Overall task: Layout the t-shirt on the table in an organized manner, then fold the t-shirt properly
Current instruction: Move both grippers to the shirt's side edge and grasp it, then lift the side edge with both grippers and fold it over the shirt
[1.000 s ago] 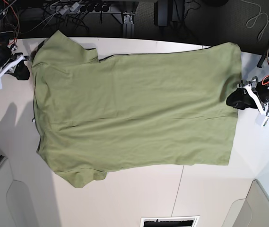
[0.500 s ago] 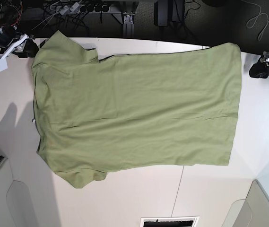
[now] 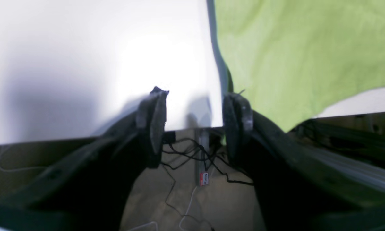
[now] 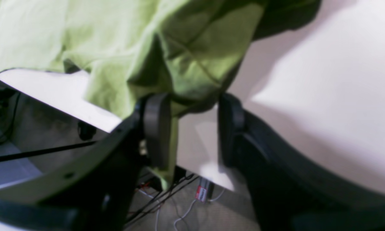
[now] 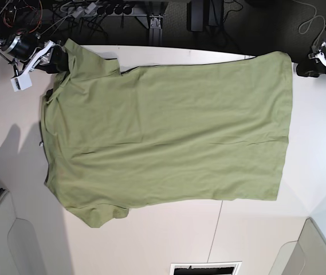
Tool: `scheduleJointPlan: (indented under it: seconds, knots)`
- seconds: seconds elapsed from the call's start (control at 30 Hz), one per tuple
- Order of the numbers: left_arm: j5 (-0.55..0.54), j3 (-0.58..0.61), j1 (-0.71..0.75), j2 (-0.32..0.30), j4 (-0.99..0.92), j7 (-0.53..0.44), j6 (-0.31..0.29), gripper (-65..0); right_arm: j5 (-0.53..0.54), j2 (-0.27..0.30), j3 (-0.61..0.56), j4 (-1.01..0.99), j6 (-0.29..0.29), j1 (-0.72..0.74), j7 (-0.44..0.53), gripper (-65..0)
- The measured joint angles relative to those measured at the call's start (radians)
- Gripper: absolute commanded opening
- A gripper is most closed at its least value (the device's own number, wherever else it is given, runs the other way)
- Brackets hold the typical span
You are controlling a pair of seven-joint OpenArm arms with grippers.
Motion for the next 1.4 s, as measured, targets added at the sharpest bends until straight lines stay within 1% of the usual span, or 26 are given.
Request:
scheduleJointPlan:
  seconds: [0.13, 0.37, 0.5, 0.7, 0.9, 1.2, 1.27, 1.3, 1.33, 1.4]
  knots:
    - [0.047, 0.032, -0.003, 0.000, 0.003, -0.056, -0.005, -32.7, 0.000, 0.000, 0.000, 0.000, 0.001, 0.000, 0.000, -39.3]
    - [0.040, 0.124, -0.010, -0.007, 0.010, -0.079, -0.013, -32.8, 0.000, 0.000, 0.000, 0.000, 0.001, 0.000, 0.000, -39.3]
    - [0.024, 0.161, -0.016, -0.011, 0.014, -0.063, -0.017, -32.8, 0.000, 0.000, 0.000, 0.000, 0.002, 0.002, 0.000, -39.3]
    - [0.003, 0.164, -0.008, -0.020, 0.038, -0.024, -0.020, -32.8, 0.000, 0.000, 0.000, 0.000, 0.002, 0.002, -0.001, -39.3]
    - [-0.044, 0.175, 0.032, -0.068, 0.079, 0.028, -0.016, -32.8, 0.000, 0.000, 0.000, 0.000, 0.003, 0.002, -0.003, -39.3]
    - [-0.045, 0.175, 0.031, -0.060, 0.079, 0.016, -0.015, -32.9, 0.000, 0.000, 0.000, 0.000, 0.003, 0.002, -0.004, -39.4]
    - [-0.045, 0.174, 0.029, -0.051, 0.079, 0.012, -0.015, -34.1, 0.000, 0.000, 0.000, 0.000, 0.003, 0.002, -0.003, -39.5]
    - [-0.045, 0.174, 0.028, -0.044, 0.079, 0.006, -0.015, -35.9, 0.001, 0.000, 0.000, 0.000, 0.003, 0.002, -0.003, -40.6]
    - [-0.046, 0.174, 0.029, -0.040, 0.080, -0.004, -0.015, -38.4, 0.008, 0.000, 0.000, 0.000, 0.003, 0.002, -0.004, -43.8]
    - [-0.037, 0.175, 0.029, -0.035, 0.082, -0.026, -0.011, -46.2, 0.007, 0.000, 0.000, 0.000, 0.003, 0.002, -0.014, -55.0]
